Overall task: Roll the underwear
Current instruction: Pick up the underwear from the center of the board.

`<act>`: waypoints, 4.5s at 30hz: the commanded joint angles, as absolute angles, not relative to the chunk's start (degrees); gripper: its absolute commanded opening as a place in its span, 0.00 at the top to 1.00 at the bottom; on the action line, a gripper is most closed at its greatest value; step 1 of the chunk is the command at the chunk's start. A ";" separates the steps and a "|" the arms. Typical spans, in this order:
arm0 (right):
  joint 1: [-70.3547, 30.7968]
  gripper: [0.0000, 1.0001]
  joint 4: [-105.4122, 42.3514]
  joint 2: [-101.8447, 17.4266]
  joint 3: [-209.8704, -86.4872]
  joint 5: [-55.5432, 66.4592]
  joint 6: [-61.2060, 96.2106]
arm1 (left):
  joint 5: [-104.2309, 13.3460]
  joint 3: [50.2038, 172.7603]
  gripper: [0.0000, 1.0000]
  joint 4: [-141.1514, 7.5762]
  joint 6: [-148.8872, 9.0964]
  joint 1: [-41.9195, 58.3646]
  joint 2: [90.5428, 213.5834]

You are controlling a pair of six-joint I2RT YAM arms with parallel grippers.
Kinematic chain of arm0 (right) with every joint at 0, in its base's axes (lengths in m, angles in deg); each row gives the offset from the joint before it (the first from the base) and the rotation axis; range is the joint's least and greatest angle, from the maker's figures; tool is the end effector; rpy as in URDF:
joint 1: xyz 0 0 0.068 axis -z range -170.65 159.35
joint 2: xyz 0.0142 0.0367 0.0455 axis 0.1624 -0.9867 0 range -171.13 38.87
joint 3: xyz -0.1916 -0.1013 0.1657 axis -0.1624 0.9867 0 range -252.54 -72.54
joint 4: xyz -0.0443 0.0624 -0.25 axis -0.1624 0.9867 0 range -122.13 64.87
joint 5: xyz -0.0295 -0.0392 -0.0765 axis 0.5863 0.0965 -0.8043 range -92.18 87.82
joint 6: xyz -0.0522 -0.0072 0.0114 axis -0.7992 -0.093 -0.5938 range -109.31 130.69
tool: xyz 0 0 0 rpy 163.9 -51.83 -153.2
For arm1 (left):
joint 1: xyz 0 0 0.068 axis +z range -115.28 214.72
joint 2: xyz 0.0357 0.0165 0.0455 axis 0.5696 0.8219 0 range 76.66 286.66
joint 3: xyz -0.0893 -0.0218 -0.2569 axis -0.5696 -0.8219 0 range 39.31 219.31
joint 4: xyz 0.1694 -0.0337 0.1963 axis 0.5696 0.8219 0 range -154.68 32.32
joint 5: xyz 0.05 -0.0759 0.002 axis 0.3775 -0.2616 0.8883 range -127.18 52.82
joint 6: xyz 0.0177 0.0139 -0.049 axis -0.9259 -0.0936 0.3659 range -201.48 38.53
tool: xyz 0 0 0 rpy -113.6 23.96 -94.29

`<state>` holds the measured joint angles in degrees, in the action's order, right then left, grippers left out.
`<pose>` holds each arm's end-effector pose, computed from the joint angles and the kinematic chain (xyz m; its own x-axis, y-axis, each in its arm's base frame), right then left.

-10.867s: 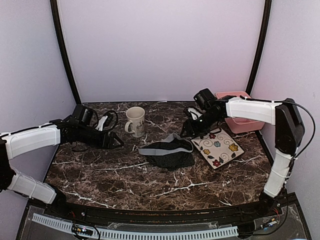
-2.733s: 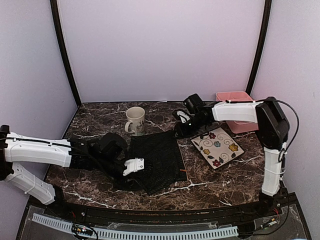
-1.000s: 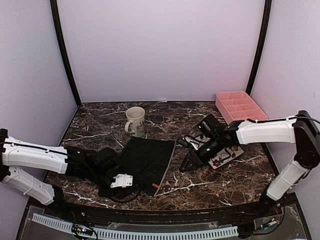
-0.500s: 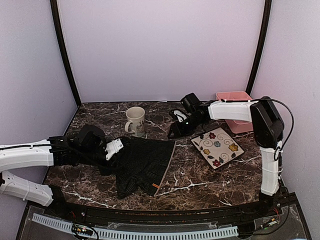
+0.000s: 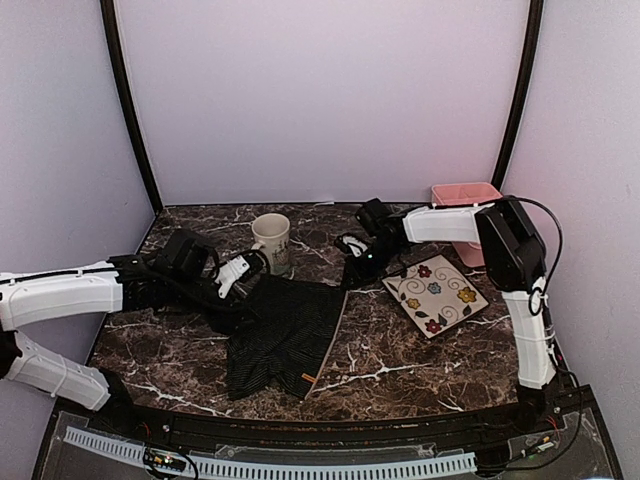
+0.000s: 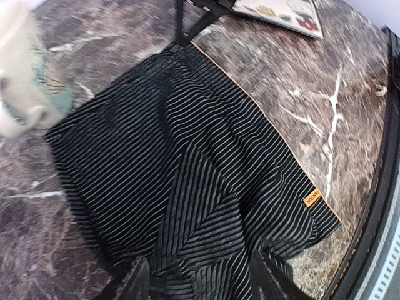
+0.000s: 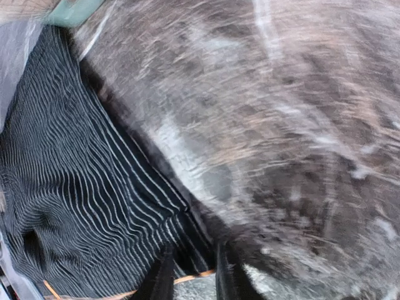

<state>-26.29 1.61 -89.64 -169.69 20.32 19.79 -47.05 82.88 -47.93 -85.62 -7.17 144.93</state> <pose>0.3739 0.2848 0.1468 -0.8338 -0.4179 -0.3607 -0.5442 0.7323 0.4093 0.1832 -0.1726 0.2387 -0.4372 0.4877 -0.7557 0.7871 0.6140 -0.0591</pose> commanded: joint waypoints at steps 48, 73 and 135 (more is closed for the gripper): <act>-23.06 1.00 -4.07 -70.53 -152.08 23.50 30.05 | -48.40 91.57 0.81 -63.60 -116.23 -34.70 176.28; -23.21 0.45 5.02 -59.67 -148.14 27.35 30.63 | -45.65 72.82 1.00 -64.01 -72.99 -4.78 136.33; -33.28 0.74 -58.67 -64.28 -109.49 39.94 30.58 | -62.66 65.17 1.00 -71.10 -73.63 11.86 143.70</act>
